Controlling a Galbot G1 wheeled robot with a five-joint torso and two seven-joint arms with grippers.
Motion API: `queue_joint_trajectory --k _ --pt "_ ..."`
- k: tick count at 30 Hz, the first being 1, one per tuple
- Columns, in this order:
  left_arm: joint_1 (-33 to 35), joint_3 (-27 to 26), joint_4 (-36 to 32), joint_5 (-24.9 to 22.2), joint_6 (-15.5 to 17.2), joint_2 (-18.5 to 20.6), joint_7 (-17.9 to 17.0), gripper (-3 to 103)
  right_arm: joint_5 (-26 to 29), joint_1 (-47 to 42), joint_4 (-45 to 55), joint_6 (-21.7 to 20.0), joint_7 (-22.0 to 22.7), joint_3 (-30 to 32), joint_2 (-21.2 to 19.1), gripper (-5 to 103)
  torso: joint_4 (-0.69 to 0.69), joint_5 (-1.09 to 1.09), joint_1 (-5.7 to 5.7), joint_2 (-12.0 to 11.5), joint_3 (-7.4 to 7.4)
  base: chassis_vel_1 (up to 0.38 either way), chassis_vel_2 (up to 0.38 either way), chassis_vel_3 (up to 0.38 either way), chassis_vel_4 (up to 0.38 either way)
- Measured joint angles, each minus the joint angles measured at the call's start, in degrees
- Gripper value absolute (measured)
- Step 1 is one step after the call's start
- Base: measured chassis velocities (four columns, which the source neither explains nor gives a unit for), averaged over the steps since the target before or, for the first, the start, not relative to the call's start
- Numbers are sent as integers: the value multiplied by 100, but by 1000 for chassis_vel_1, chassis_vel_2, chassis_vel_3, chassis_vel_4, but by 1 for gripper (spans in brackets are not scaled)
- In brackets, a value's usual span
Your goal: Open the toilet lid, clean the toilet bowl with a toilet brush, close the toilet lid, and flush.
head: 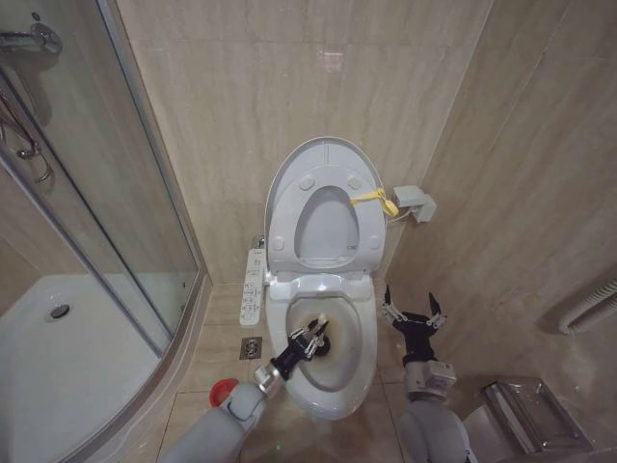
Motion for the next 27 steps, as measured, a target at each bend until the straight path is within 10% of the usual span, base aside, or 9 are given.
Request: queue_joint_trajectory --k 7,27 --pt "145 -54 -260 -22 1 219 66 19 0 0 0 0 0 0 0 100 1 1 0 0 0 0 0 0 0" --pt "-911 644 79 -591 285 -804 -89 19 0 0 0 0 0 0 0 100 1 2 0 0 0 0 0 0 0"
